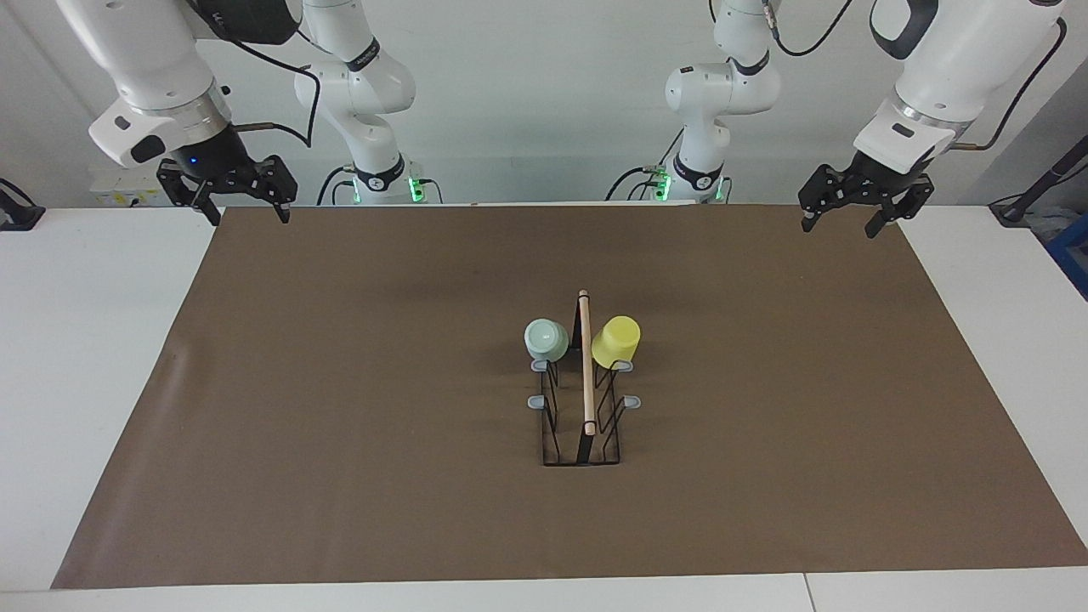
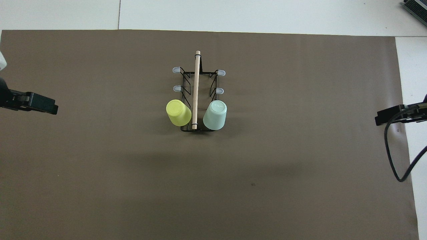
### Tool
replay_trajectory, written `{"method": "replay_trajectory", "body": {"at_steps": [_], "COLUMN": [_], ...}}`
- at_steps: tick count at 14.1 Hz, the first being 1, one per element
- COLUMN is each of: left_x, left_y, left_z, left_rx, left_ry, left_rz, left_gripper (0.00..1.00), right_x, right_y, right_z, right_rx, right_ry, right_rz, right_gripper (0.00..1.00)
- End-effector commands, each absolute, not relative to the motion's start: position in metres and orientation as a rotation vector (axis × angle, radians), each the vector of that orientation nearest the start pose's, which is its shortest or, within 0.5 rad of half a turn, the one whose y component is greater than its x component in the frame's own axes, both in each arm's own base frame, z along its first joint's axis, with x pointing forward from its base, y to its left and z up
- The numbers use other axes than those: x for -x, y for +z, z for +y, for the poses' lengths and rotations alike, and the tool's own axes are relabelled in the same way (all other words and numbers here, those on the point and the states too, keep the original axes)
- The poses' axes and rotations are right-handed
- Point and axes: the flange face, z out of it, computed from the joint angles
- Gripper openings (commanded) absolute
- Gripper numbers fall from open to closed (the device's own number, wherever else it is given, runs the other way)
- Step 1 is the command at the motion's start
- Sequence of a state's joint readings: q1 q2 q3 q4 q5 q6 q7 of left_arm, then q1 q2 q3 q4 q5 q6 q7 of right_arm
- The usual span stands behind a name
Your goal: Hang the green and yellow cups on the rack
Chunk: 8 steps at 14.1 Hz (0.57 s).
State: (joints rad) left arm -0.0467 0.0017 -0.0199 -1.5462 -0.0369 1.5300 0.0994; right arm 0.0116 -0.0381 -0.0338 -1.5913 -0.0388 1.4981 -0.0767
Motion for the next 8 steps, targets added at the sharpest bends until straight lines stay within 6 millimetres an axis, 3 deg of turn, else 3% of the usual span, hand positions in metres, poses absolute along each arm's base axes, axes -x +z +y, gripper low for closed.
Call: {"method": "replay_trajectory", "body": {"at_steps": [1,8], "left_x": [-0.5379,-0.5404], "left_y": [0.6307,0.6309], "left_z": [-0.0374,-0.0308], "left_rx": [3.177,3.146], "left_ry": [0.036,0.009], "left_rz": [0.231,0.232], "left_gripper": [1.00,1.00], "right_x": [-0.5340,-0.5295], "right_y": [0.6318,0.6270], "right_z": [-0.0167,-0.0096], "right_rx": [3.137,3.141], "right_ry": [0.091,0.094], "right_rz": [-0.022,-0.014], "right_gripper": [1.00,1.00]}}
